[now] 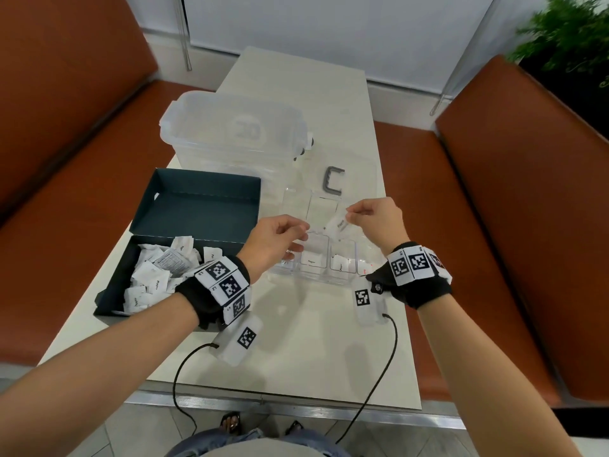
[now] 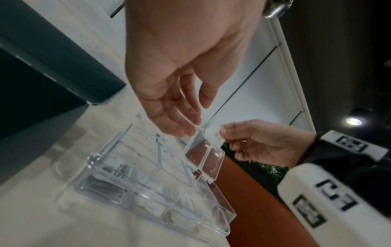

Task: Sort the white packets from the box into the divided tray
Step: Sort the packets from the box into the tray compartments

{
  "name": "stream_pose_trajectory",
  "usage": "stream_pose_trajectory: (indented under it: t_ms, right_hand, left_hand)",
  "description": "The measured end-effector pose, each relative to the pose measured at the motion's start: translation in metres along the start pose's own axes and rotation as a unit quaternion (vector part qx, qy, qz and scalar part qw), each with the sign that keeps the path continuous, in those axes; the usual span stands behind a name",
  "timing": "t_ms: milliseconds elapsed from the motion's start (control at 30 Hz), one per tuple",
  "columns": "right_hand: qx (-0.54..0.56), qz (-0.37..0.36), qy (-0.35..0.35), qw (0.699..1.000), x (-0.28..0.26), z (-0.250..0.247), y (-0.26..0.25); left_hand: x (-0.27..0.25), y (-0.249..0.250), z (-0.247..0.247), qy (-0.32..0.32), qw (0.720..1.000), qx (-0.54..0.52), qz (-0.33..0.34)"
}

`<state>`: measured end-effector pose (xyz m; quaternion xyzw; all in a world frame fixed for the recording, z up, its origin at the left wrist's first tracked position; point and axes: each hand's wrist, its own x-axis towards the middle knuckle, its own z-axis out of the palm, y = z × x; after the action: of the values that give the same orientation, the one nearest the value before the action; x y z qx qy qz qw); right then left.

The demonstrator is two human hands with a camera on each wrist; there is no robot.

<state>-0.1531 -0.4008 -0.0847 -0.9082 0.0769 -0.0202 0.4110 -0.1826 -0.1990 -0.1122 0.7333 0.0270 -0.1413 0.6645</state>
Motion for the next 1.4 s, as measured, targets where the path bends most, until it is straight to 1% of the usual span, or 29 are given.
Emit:
stream_pose_trajectory:
  t_ms: [33,100,167,200,300,400,500,600,733,900,1000,1067,1200,1400]
  right_hand:
    - [-0.051,0.008,-0.014,0.999,0.004,-0.002,0.006]
    - [-0.139,0.034,-0.074,0.987,0.008,0.002,0.019]
    - [-0.204,0.054,-0.126,0.969,0.008,0.011,0.026]
    - [-0.227,0.06,-0.137,0.962,0.006,0.015,0.028]
    - [-0.282,0.048,-0.129,0.95,0.004,0.027,0.03]
    - [-0.351,0.021,-0.126,0.927,0.002,0.038,0.033]
    - [-0.395,0.008,-0.127,0.91,0.002,0.046,0.039]
    - [-0.423,-0.002,-0.135,0.896,0.002,0.05,0.045]
    - [-0.428,-0.017,-0.16,0.89,0.002,0.05,0.05]
    - [-0.449,-0.025,-0.17,0.877,-0.002,0.05,0.05]
    - [-0.445,-0.021,-0.18,0.877,-0.004,0.048,0.05]
    - [-0.423,-0.022,-0.176,0.888,-0.006,0.045,0.048]
    - [-0.352,-0.044,-0.112,0.928,-0.009,0.031,0.034]
    - [-0.255,-0.105,-0.048,0.96,-0.015,0.021,-0.014]
  left_hand:
    - [0.0,-0.002,-0.002,0.0,1.0,0.01,-0.006]
    - [0.0,-0.005,-0.004,-0.005,0.999,0.03,-0.016]
    - [-0.002,-0.007,-0.004,-0.013,0.999,0.046,-0.026]
    - [-0.002,-0.008,-0.003,-0.016,0.998,0.049,-0.03]
    - [-0.003,-0.009,-0.002,-0.022,0.998,0.05,-0.039]
    - [-0.003,-0.008,-0.002,-0.024,0.998,0.049,-0.041]
    - [-0.004,-0.006,-0.002,-0.027,0.998,0.051,-0.036]
    - [-0.005,-0.006,-0.003,-0.031,0.998,0.05,-0.035]
    - [-0.006,-0.005,-0.003,-0.029,0.998,0.047,-0.037]
    - [-0.009,-0.006,-0.005,-0.029,0.998,0.043,-0.033]
    - [-0.011,-0.006,-0.007,-0.028,0.998,0.043,-0.03]
    - [-0.012,-0.006,-0.009,-0.028,0.998,0.043,-0.028]
    - [-0.014,-0.007,-0.017,-0.032,0.998,0.05,-0.028]
    - [-0.016,0.002,-0.048,-0.04,0.997,0.055,-0.026]
